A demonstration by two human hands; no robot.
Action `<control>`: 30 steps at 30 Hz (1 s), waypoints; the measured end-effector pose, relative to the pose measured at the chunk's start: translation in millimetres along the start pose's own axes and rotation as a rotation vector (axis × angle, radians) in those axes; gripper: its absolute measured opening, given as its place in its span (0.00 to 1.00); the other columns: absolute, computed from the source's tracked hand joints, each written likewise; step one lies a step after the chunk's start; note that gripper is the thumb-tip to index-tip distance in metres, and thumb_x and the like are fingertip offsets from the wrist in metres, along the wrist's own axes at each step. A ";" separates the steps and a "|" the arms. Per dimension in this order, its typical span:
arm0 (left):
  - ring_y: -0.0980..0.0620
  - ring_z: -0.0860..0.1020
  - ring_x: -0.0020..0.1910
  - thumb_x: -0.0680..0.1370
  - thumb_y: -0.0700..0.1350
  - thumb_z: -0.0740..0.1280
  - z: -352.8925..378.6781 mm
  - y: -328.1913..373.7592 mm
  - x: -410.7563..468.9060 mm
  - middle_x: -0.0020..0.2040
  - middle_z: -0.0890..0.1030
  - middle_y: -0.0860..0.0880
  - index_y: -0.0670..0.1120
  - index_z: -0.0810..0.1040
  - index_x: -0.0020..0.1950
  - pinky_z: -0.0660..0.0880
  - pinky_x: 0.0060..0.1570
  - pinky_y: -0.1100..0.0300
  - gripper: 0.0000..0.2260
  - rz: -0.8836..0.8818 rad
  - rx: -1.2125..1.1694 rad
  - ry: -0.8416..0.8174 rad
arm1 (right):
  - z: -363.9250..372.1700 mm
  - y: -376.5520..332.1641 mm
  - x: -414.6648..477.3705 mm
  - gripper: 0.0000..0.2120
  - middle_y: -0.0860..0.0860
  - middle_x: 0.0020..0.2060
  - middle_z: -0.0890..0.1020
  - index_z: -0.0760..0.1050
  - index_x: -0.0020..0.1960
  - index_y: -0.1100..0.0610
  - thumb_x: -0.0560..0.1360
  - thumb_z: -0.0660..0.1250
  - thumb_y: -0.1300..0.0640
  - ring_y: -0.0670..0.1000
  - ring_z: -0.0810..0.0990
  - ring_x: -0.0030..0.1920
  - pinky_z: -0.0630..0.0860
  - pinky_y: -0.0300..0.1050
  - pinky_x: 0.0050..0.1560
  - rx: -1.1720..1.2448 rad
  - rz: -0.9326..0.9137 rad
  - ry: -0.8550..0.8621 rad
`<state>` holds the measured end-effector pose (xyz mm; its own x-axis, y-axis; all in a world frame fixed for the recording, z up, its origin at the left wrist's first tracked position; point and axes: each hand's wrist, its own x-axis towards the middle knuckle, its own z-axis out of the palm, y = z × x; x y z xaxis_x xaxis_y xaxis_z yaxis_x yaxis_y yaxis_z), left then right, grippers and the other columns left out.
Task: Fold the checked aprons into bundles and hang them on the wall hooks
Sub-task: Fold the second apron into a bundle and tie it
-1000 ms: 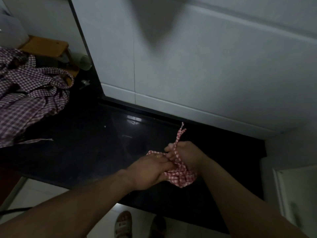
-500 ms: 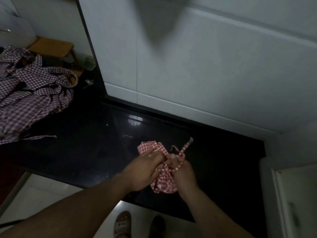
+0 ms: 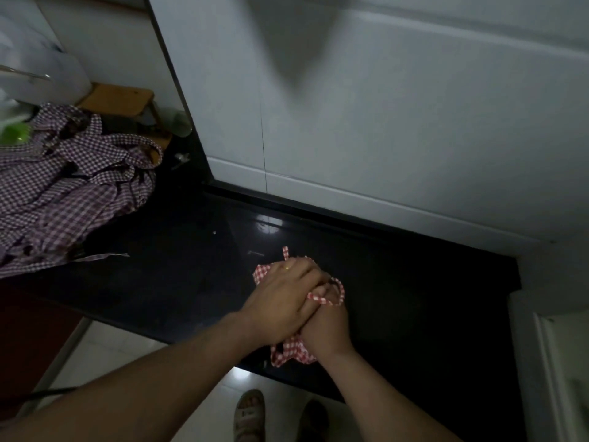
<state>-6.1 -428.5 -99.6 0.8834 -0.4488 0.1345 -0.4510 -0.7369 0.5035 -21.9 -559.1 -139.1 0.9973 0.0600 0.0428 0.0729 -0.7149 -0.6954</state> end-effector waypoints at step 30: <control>0.60 0.69 0.65 0.75 0.57 0.73 22.6 14.0 -77.9 0.68 0.64 0.58 0.57 0.62 0.77 0.73 0.67 0.58 0.34 -0.718 -0.380 0.202 | 1.9 -20.9 1.2 0.10 0.46 0.45 0.88 0.85 0.49 0.52 0.80 0.66 0.61 0.43 0.85 0.48 0.80 0.46 0.55 0.614 0.501 -0.263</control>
<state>-84.2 -415.2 -122.4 0.9618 0.1905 -0.1966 0.2715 -0.5724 0.7737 -22.2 -542.8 -125.9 0.8691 0.0511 -0.4919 -0.4739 -0.1983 -0.8579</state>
